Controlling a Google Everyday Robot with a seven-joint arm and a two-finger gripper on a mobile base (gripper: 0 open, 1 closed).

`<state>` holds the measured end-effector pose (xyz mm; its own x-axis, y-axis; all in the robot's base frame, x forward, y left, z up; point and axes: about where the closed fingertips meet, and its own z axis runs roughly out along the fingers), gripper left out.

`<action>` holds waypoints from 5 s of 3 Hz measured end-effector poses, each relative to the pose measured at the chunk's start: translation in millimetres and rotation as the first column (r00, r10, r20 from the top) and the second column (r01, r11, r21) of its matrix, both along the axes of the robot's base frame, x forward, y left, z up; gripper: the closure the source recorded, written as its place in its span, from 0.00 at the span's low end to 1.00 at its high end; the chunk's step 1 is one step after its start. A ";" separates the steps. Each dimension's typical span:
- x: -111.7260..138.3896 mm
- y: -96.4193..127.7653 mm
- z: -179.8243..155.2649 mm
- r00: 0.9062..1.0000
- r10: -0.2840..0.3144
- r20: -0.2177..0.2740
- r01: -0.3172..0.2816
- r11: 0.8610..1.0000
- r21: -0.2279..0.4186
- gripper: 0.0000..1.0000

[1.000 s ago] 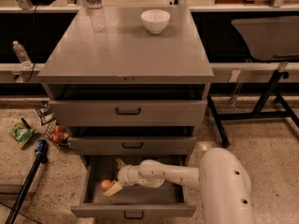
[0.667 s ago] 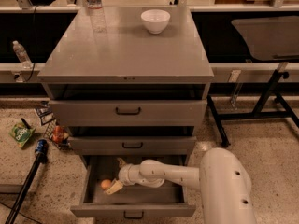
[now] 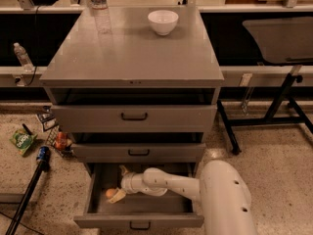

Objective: Pick orange from bottom drawer and place on counter

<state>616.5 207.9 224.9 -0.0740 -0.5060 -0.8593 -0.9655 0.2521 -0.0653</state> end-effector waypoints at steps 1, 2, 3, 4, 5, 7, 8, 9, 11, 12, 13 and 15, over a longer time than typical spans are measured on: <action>9.5 8.0 -17.4 0.999 -0.005 0.051 0.007 1.000 -0.030 0.00; 14.3 12.9 -41.0 0.999 0.001 0.050 0.002 0.999 -0.051 0.00; 20.9 17.6 -72.3 1.000 0.019 -0.002 -0.019 0.998 -0.061 0.00; 22.6 19.3 -85.2 0.999 0.029 -0.034 -0.031 0.998 -0.060 0.00; 17.5 20.2 -96.6 0.997 0.027 -0.077 -0.031 0.998 -0.053 0.00; 4.0 29.4 -102.6 0.992 0.036 -0.122 -0.040 0.999 -0.032 0.00; -3.3 31.8 -108.7 0.988 0.036 -0.148 -0.040 0.999 -0.027 0.16; -10.7 30.4 -119.4 0.983 0.030 -0.180 -0.036 0.999 -0.031 0.47; -11.1 30.2 -116.2 0.983 0.029 -0.181 -0.036 0.999 -0.031 0.93; -11.1 30.2 -115.9 0.983 0.029 -0.180 -0.036 0.999 -0.031 1.00; -11.6 15.6 -89.8 0.994 -0.019 -0.111 0.017 1.000 -0.019 1.00; 50.6 -51.4 70.0 0.940 -0.200 0.277 0.197 0.980 0.039 1.00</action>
Offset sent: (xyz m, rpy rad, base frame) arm 0.0280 0.0133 -0.0741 -0.0777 -0.0414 0.0075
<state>667.1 156.5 294.9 0.0705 -0.4963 -0.8653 -0.8399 0.4385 -0.3199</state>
